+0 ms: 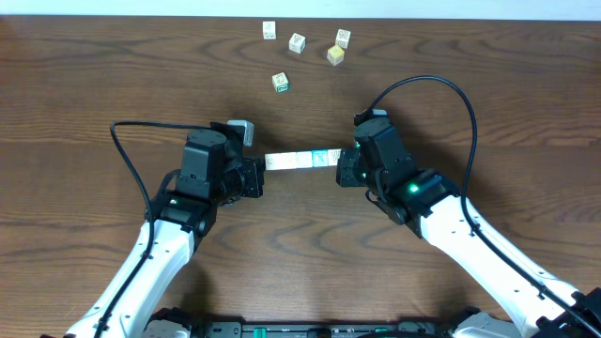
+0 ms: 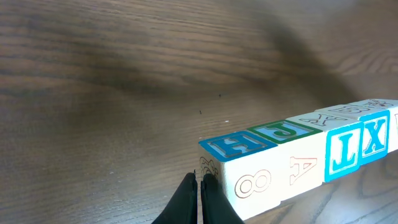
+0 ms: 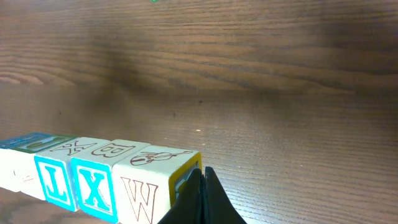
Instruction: Lift 5 blocks
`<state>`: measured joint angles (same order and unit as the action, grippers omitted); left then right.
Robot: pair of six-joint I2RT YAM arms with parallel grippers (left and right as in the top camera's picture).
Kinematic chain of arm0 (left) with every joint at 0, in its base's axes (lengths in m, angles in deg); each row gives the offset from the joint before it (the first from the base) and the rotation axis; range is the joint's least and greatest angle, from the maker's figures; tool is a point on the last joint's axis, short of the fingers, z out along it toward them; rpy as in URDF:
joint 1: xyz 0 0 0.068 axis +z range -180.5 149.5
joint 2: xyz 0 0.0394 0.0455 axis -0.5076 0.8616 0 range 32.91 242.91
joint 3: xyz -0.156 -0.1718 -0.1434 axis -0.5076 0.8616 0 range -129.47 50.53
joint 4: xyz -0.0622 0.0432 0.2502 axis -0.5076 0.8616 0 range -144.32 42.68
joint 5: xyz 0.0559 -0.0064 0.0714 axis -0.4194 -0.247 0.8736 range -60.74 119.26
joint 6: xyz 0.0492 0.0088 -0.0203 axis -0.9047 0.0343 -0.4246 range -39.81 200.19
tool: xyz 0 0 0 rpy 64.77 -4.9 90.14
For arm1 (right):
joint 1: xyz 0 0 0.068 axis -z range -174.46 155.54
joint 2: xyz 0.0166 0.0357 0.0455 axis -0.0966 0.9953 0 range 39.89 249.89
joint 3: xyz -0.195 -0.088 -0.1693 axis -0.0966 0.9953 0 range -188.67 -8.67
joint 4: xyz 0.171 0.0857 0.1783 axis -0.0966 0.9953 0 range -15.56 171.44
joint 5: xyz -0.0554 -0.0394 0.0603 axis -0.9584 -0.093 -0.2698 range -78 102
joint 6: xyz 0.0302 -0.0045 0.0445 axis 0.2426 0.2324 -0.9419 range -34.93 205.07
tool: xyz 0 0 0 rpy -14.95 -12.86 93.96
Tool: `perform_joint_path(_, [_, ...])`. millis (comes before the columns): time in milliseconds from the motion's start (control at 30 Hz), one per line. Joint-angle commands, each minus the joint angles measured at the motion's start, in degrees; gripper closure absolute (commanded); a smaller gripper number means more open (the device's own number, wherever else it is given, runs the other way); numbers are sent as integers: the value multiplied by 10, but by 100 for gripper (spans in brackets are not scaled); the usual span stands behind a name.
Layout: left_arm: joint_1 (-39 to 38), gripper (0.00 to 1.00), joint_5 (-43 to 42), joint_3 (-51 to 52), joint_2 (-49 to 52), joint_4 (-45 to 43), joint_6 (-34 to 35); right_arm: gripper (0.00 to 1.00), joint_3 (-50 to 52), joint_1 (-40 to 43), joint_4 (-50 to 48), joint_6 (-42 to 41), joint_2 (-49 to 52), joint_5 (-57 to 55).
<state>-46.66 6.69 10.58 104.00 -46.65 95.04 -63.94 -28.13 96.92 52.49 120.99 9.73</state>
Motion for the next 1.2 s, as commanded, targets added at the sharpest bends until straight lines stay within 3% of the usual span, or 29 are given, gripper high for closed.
perform_joint_path(0, [-30, 93, -143, -24, -2, -13, 3, 99, -28, -39, -19, 3, -5, 158])
perform_joint_path(1167, [-30, 93, -143, -24, 0, -8, 3, 99, -28, -48, -6, 3, 9, 138])
